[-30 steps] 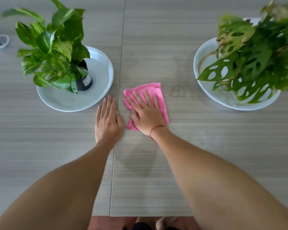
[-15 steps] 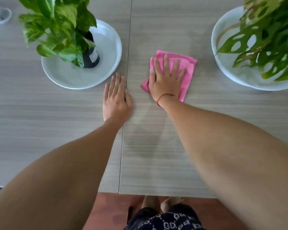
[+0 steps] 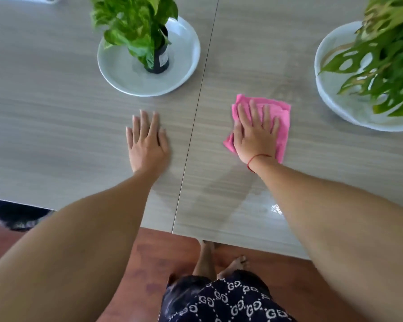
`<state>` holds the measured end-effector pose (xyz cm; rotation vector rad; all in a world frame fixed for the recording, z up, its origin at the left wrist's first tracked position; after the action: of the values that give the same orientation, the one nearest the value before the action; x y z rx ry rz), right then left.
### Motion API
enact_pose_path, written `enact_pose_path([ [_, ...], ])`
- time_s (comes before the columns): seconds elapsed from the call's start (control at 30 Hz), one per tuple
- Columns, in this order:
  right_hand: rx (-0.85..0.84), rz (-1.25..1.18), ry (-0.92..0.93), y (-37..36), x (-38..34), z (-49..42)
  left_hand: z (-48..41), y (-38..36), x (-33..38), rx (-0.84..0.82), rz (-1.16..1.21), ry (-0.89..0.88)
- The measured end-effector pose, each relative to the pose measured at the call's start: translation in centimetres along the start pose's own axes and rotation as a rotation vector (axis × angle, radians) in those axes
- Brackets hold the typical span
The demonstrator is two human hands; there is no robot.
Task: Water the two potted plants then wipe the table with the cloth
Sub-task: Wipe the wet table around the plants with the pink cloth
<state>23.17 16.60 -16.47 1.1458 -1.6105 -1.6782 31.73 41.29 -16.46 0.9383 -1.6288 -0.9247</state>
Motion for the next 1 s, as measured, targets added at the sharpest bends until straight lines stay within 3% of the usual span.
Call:
enact_pose_path([
  [0.07, 0.007, 0.033, -0.094, -1.0, -2.8, -1.6, 0.0, -0.3, -0.2, 0.019, 0.01, 0.003],
  [0.13, 0.002, 0.016, -0.063, -1.9, -6.3, -2.0, -0.1, -0.5, -0.4, 0.028, 0.016, 0.003],
  [0.3, -0.078, -0.068, 0.231, -2.8, -12.9, 3.2, -0.5, -0.1, -0.9, -0.003, 0.076, -0.044],
  [0.47, -0.098, -0.163, 0.556, -1.0, -7.0, 7.2, -0.2, 1.3, -3.2, -0.077, 0.0, -0.066],
  [0.6, -0.029, -0.079, 0.32, 0.2, -2.1, 5.4, 1.2, 1.4, -3.1, -0.001, -0.031, 0.049],
  [0.77, 0.009, 0.021, -0.067, -1.9, -7.7, 3.3, 1.1, 1.1, -3.0, 0.021, -0.025, 0.049],
  [0.83, -0.007, -0.022, -0.023, -2.5, -11.3, 4.2, 1.3, 1.1, -3.1, 0.019, -0.023, 0.04],
  [1.0, -0.025, -0.151, 0.329, -2.2, -13.1, 9.1, 0.4, 1.3, -3.1, -0.116, -0.066, 0.042],
])
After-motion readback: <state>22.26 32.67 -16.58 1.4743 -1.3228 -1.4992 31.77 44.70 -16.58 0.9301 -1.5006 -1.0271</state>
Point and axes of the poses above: each hand's wrist, its own z-axis away from the middle knuckle, its own y-axis out of the back of the hand, x = y × z, the point moved 4 cm from there along -z, towards the middle knuckle, and after that the axes turned 13 degrees about x, right-handed, at the moved point
